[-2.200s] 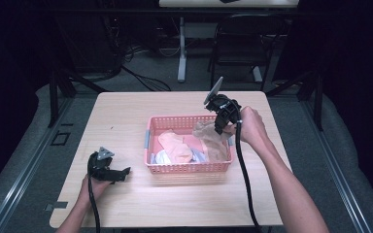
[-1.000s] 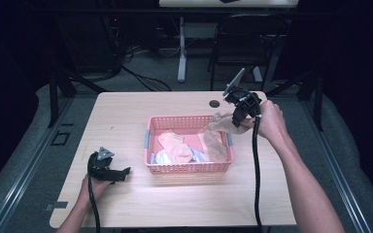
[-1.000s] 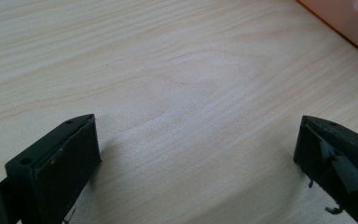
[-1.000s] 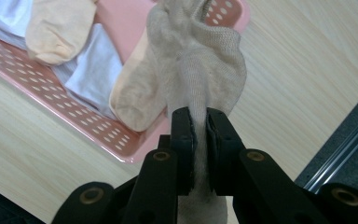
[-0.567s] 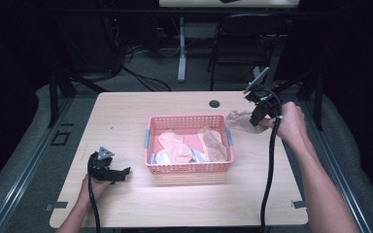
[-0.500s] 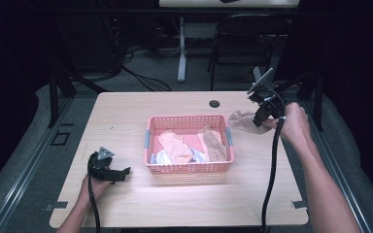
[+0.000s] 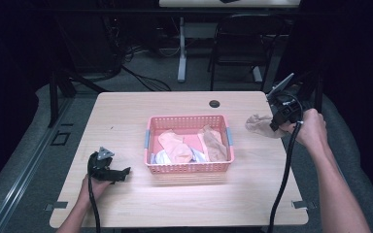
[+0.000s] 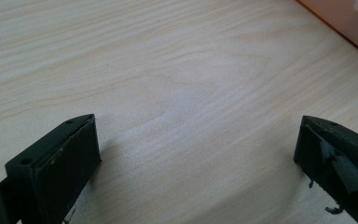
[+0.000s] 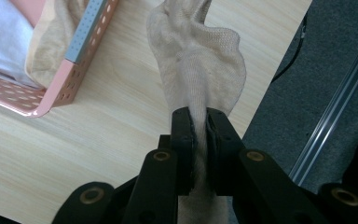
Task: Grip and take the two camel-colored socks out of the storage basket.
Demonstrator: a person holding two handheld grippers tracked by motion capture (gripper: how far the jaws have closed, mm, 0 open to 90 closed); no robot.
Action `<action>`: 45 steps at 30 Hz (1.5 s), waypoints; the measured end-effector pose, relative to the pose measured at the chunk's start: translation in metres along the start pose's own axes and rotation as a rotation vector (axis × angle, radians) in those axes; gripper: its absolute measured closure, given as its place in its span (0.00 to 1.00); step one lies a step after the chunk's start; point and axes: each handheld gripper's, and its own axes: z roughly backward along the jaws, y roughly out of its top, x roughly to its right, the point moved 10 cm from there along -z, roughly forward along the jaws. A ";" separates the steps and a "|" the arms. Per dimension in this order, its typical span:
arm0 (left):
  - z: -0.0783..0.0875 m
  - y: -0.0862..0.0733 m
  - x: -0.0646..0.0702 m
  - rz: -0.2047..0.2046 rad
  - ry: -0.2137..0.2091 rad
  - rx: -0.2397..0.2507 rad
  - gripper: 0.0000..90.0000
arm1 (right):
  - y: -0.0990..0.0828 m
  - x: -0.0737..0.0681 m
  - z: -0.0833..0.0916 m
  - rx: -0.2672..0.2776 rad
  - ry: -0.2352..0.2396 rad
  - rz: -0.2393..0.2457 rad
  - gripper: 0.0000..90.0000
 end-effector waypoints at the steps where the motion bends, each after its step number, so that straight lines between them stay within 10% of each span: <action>1: 0.000 0.000 0.000 0.000 0.000 0.000 0.00 | -0.001 0.001 -0.002 0.001 0.005 -0.004 0.92; 31: 0.000 0.000 0.000 -0.001 0.000 -0.001 0.00 | -0.042 -0.004 -0.125 -0.133 0.135 -0.111 0.86; 40: 0.000 0.000 0.000 -0.001 0.000 -0.001 0.00 | -0.041 0.005 -0.115 -0.064 0.149 -0.161 0.22; 45: 0.000 0.000 0.000 0.000 0.001 -0.001 0.00 | -0.038 0.006 -0.096 -0.013 0.162 -0.155 0.12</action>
